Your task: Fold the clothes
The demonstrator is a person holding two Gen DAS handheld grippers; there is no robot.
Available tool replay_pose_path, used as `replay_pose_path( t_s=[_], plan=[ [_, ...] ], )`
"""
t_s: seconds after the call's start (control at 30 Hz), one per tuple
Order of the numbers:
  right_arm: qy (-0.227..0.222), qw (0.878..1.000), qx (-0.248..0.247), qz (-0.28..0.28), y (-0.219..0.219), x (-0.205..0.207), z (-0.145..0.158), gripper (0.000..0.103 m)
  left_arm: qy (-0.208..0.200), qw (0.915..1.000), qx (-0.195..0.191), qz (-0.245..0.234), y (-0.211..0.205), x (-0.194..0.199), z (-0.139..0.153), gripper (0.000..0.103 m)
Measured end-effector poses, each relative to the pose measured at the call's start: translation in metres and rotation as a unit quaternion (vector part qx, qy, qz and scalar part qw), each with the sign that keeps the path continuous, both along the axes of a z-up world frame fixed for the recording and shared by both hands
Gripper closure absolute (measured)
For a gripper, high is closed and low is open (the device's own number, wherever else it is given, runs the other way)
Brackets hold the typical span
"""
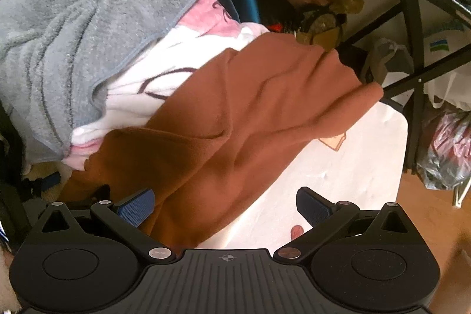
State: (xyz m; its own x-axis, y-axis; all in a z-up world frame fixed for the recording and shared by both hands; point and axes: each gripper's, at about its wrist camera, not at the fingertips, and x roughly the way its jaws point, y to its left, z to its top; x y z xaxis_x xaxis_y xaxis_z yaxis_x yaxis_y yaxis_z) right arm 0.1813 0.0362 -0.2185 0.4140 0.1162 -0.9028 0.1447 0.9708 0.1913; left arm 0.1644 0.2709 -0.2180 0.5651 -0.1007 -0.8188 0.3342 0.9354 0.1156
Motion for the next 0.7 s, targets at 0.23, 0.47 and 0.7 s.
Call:
replay_pose_path(
  t_s=[0.23, 0.47, 0.7],
  plan=[
    [0.013, 1.000, -0.006, -0.017, -0.004, 0.008, -0.015, 0.001, 0.005, 0.9999, 0.008, -0.001, -0.002, -0.004, 0.013, 0.000],
    [0.015, 0.999, -0.029, -0.037, -0.012, 0.017, -0.025, 0.001, 0.050, 0.9986, -0.010, -0.015, 0.004, -0.012, 0.046, 0.000],
    [0.015, 0.999, -0.013, -0.047, -0.019, 0.027, -0.032, 0.001, 0.058, 0.9947, -0.053, -0.066, 0.017, -0.043, 0.093, 0.008]
  ],
)
